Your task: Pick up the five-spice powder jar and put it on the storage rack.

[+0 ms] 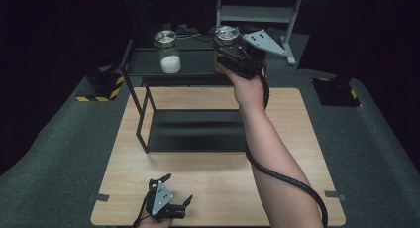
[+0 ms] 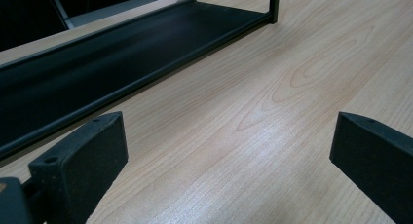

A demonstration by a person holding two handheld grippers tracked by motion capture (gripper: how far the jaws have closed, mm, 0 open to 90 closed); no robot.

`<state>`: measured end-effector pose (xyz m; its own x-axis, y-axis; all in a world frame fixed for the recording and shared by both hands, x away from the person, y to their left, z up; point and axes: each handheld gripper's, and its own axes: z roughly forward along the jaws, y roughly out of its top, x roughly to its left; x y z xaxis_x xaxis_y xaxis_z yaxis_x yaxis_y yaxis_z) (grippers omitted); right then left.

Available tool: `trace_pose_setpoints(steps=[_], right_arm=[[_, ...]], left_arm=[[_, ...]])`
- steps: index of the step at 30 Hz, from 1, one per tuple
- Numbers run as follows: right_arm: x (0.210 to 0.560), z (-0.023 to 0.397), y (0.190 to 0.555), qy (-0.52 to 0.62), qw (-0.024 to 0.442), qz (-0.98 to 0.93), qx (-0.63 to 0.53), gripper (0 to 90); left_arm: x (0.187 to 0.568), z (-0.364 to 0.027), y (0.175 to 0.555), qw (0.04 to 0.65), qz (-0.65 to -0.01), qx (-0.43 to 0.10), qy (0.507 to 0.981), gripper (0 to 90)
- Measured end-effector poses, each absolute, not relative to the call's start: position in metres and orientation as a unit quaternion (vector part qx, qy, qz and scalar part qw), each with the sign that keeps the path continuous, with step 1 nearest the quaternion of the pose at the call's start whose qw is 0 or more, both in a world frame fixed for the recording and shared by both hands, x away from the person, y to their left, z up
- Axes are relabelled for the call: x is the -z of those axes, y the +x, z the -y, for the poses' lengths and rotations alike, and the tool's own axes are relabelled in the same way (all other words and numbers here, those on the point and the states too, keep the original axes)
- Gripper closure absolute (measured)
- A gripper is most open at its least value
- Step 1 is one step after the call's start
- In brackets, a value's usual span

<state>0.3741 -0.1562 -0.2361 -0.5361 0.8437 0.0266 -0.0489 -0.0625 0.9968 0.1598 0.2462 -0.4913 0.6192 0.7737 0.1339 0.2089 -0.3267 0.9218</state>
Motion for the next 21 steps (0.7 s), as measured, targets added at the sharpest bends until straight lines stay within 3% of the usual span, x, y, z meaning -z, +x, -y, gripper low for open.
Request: trace_pose_setpoints(steps=[21], right_arm=[[0.245, 0.154, 0.395, 0.350, 0.339, -0.587, -0.647, 31.8]], left_arm=[[0.492, -0.248, 0.159, 0.485, -0.318, -0.294, 0.760, 0.6]])
